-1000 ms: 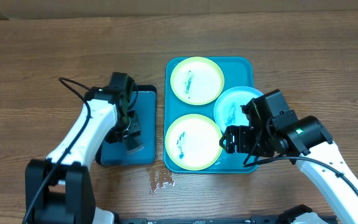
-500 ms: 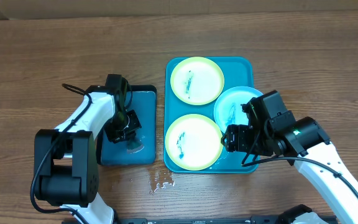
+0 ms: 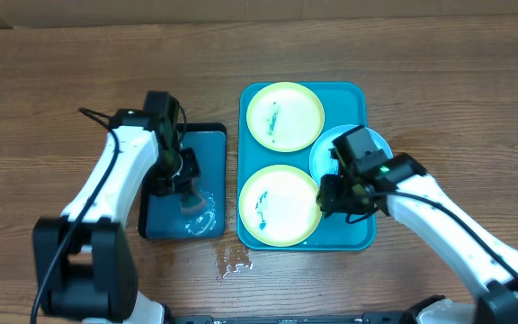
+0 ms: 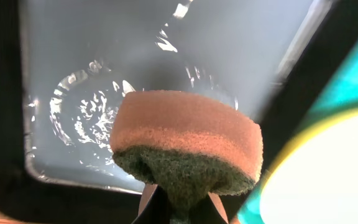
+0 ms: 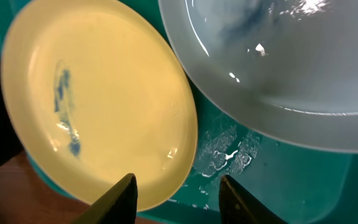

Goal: Clean dirty plates on tray and stack at the side

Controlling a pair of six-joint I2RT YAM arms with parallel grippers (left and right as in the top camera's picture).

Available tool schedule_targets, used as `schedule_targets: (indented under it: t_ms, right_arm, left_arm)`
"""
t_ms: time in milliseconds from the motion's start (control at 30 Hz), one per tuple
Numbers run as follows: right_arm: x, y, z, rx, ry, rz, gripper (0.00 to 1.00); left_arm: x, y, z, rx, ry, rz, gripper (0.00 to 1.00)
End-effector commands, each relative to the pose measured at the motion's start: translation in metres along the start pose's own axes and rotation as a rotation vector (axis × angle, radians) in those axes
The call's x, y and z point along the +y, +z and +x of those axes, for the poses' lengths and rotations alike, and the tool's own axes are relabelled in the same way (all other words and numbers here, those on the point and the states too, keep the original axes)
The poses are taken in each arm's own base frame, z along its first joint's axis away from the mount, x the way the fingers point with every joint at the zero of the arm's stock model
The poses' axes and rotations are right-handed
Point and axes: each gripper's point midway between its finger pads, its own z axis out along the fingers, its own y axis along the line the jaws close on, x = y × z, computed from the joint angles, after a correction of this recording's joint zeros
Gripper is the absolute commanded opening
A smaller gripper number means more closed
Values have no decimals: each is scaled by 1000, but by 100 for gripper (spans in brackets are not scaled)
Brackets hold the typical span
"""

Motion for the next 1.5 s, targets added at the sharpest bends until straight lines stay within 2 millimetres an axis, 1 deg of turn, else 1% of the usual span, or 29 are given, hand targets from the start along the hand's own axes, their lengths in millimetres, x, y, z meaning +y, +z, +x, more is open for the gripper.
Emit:
schedule_targets:
  t_ms: [0,33,133,167,233,267,333,400,500,633,800,867,933,1033,1100,1167,1200,1267,1333,1467]
  right_arm:
    - [-5,24,3,44,-12,48,44]
    - [-9,37,-2,41,-12,81,45]
    - [-19,55,-9,31,26,137,44]
    - [-21,62,-9,37,32,143,40]
    - [-22,73,-7,60,43,144,27]
    - [-23,76,-7,67,45,147,20]
    - [-25,80,-6,74,47,153,10]
    - [-24,80,-7,69,49,151,5]
    - [-24,80,-9,56,87,153,4]
    - [-27,80,-10,46,142,170,4]
    - [-29,80,-10,44,143,177,4]
    - [-29,80,-10,44,144,178,4]
    - [-29,80,-10,44,144,178,4]
    - [-29,80,-9,46,143,180,4]
    - [-31,79,-9,47,143,189,4]
    - [-31,79,-8,49,143,191,4]
    - [-31,79,-8,49,144,191,4]
    - [-32,79,-9,47,143,195,4]
    - [-32,79,-9,46,143,197,4]
    - [-32,79,-9,46,143,197,4]
  left_arm:
    - [-17,-38,1,-90,112,94,4]
    - [-21,-46,4,-108,133,119,4]
    - [-26,-53,9,-116,151,143,4]
    - [-29,-53,11,-114,158,149,4]
    - [-35,-52,15,-106,177,157,4]
    - [-39,-52,17,-105,192,162,4]
    - [-51,-51,21,-109,232,169,4]
    - [-64,-49,24,-124,281,172,4]
    - [-87,-43,26,-153,345,182,4]
    - [-119,-23,36,-126,395,199,4]
    - [-159,19,44,-97,484,200,4]
    - [-169,39,45,-80,506,191,4]
    - [-174,58,43,-65,497,179,4]
    - [-171,80,35,-53,484,154,4]
    - [-161,93,27,-56,464,100,4]
    - [-147,98,20,-57,442,44,4]
    - [-139,99,16,-61,428,13,4]
    - [-116,98,8,-85,384,-96,4]
    - [-96,94,2,-97,357,-184,4]
    - [-73,88,-3,-109,346,-290,4]
